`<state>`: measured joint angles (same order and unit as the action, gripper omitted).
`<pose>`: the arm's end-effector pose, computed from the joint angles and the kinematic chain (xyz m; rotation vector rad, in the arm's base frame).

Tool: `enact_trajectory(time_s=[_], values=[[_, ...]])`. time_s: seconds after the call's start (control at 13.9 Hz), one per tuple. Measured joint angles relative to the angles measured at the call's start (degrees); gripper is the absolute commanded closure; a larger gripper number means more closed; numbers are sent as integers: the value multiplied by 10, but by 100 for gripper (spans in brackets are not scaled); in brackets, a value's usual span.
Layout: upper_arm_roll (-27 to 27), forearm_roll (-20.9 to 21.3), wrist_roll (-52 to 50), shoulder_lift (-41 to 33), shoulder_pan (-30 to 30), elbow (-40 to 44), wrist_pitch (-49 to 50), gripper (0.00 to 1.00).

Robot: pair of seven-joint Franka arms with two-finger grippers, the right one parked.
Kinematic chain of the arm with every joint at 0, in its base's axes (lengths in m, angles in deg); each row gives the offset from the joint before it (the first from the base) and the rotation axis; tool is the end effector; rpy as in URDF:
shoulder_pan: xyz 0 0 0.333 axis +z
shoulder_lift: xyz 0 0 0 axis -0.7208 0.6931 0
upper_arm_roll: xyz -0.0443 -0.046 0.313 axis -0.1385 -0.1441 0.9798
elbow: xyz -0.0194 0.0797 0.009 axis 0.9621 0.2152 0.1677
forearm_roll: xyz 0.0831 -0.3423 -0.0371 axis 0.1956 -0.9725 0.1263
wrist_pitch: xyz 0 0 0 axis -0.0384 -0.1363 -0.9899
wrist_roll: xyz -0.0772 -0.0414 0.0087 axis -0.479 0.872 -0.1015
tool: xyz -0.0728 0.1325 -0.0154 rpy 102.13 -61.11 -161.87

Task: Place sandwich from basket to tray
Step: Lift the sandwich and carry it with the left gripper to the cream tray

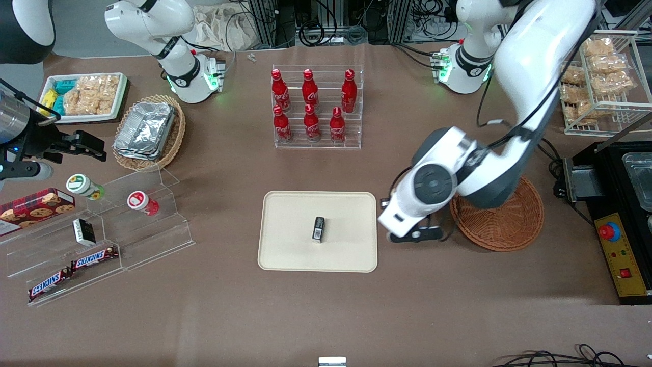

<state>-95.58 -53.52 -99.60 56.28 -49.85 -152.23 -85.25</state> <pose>0.5816 -0.3362 0.2949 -3.0876 -0.0257 0.2570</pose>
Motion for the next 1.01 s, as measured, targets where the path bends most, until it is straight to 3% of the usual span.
enact_trajectory(time_s=[0.29,0.36,0.43,0.51,1.01], values=[[56,12,-2,92,-93,42,-68,100],[60,13,-2,104,-102,45,-69,75],[61,14,-2,111,-106,46,-69,20],[61,14,-2,114,-107,47,-69,0],[63,17,0,99,-95,76,-67,0]])
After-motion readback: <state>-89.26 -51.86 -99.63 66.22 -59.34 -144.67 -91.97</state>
